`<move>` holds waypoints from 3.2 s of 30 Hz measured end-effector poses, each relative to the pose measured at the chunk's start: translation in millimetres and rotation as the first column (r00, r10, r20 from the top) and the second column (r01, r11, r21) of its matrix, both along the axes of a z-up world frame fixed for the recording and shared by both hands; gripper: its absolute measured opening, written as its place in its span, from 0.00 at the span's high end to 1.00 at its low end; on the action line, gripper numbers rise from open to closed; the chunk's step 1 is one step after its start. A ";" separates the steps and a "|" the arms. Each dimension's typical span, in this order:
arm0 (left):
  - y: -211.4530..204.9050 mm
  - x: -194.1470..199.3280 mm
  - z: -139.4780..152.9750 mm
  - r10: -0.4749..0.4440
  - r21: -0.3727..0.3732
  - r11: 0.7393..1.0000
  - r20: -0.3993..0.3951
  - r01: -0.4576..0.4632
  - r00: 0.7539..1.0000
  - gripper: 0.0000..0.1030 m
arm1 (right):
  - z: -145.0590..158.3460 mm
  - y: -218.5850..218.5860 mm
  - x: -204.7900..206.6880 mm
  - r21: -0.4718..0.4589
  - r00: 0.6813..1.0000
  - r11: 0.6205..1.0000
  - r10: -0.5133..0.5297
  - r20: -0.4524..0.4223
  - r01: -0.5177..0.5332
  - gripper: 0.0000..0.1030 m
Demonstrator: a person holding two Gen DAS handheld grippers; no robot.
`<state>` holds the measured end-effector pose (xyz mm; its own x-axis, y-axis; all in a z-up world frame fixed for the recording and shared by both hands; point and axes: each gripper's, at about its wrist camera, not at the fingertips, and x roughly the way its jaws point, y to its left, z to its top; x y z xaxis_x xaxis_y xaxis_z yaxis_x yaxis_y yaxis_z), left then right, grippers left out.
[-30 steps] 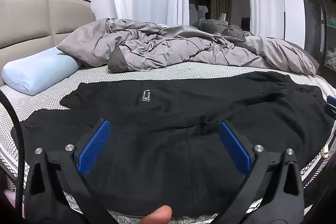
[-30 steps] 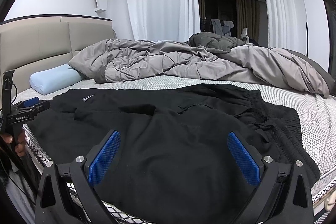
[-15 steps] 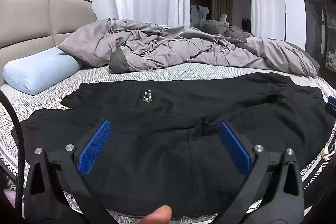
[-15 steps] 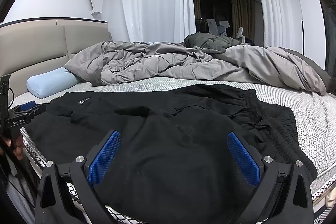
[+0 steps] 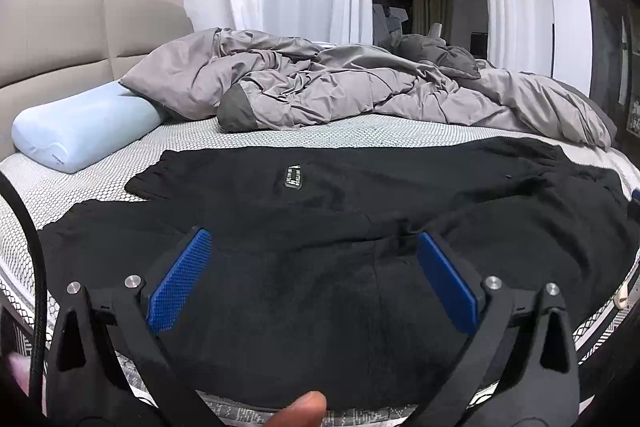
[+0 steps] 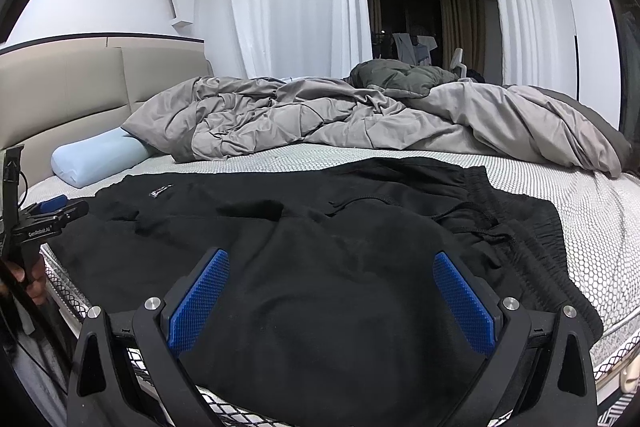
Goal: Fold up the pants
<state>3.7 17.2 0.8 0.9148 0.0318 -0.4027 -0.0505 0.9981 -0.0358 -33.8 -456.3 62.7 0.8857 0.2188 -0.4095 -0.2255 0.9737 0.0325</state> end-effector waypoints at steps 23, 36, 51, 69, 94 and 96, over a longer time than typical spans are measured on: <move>207.4 -44.7 -23.9 0.212 -0.479 0.805 -0.322 -0.352 0.923 0.19 | 11.6 -100.8 -12.0 0.307 0.950 0.924 -0.140 -0.280 0.227 0.00; 217.4 -25.9 -59.1 0.135 -0.550 0.735 -0.455 -0.397 0.880 0.24 | 4.5 -120.3 -18.7 0.343 0.920 0.895 -0.156 -0.360 0.286 0.00; 210.6 -3.4 -14.0 0.236 -0.546 0.759 -0.277 -0.354 0.932 0.97 | -20.3 -163.6 -24.4 0.439 0.853 0.802 -0.160 -0.496 0.405 0.05; 211.0 5.9 -19.6 0.232 -0.516 0.775 -0.305 -0.365 0.924 0.97 | -21.9 -191.8 38.9 0.317 0.822 0.857 -0.193 -0.536 0.407 0.84; 219.5 117.8 78.3 0.197 -0.455 0.848 -0.205 -0.271 0.959 0.98 | 93.2 -197.2 98.6 0.448 0.896 0.781 -0.330 -0.296 0.435 0.88; 217.5 175.2 81.5 0.199 -0.411 0.864 -0.253 -0.292 0.947 0.97 | 100.1 -192.2 147.1 0.410 0.885 0.792 -0.343 -0.316 0.453 0.88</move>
